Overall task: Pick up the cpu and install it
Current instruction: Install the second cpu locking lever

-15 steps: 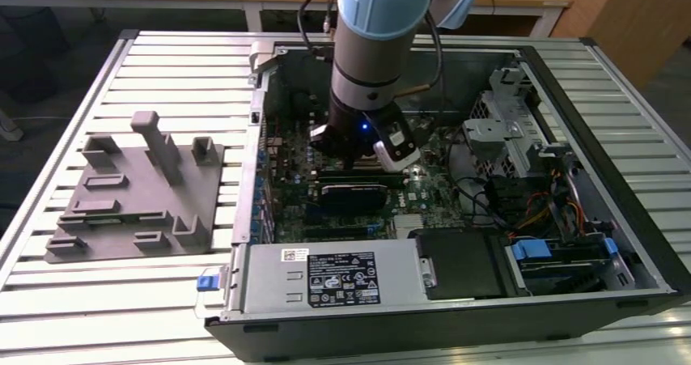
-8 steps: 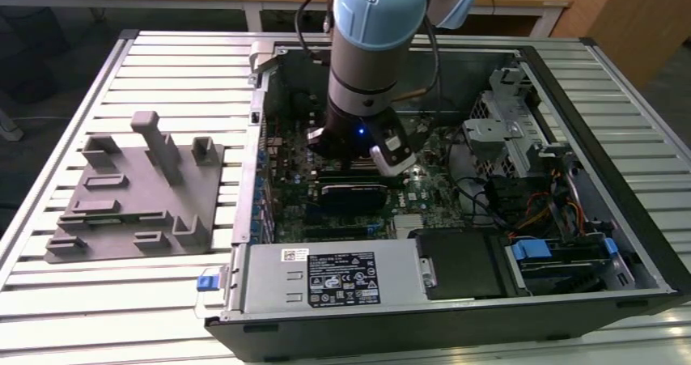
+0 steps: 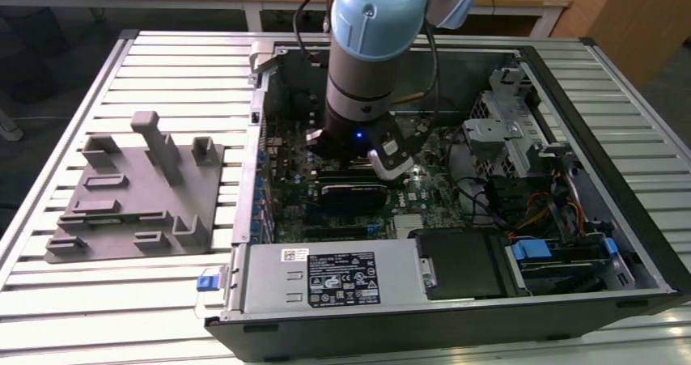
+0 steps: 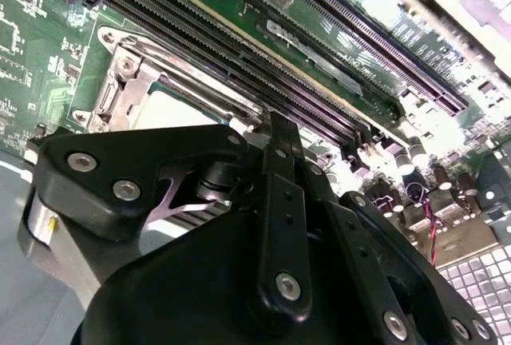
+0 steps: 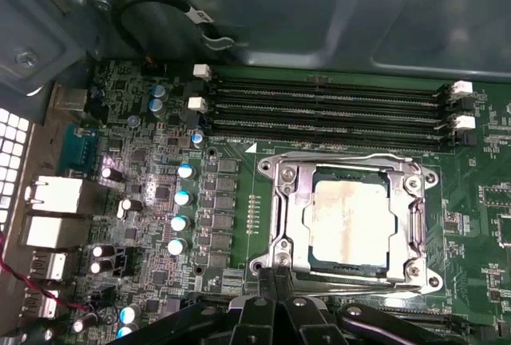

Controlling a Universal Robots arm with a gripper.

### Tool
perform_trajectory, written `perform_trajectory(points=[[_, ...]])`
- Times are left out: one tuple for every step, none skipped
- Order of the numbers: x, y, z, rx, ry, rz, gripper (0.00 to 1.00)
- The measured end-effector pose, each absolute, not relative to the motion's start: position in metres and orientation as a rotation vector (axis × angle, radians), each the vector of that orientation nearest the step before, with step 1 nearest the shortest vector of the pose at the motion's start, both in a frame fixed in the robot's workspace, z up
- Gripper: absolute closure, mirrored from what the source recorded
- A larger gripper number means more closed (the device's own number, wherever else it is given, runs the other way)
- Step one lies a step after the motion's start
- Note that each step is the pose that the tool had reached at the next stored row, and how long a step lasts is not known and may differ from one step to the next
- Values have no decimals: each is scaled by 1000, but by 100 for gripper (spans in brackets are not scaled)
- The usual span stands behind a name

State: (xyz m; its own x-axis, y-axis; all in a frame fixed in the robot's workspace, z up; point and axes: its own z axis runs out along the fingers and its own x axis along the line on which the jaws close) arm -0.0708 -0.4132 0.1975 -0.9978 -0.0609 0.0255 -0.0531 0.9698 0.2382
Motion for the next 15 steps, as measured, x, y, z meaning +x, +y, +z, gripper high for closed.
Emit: perform_trajectory(points=[[-71,-414,197,89,-3085,-375,89],[-71,-416,197,89,-3085,-379,89],[-71,-417,197,89,-3084,-383,89],[-71,-417,197,90,-3084,-387,89],[-71,-418,197,90,-3083,-393,89],[-71,-419,197,90,-3082,-400,89],[-71,-419,197,90,-3081,-408,89],[-71,-420,197,90,-3080,-416,89],[-72,-420,197,90,-3079,-426,89],[-72,-420,196,90,-3079,-432,89],[-72,-421,196,90,-3078,-436,89],[-73,-421,195,90,-3078,-439,89],[-73,-421,195,91,-3077,-442,89],[-74,-421,194,91,-3077,-446,89],[-74,-422,194,91,-3077,-450,89]])
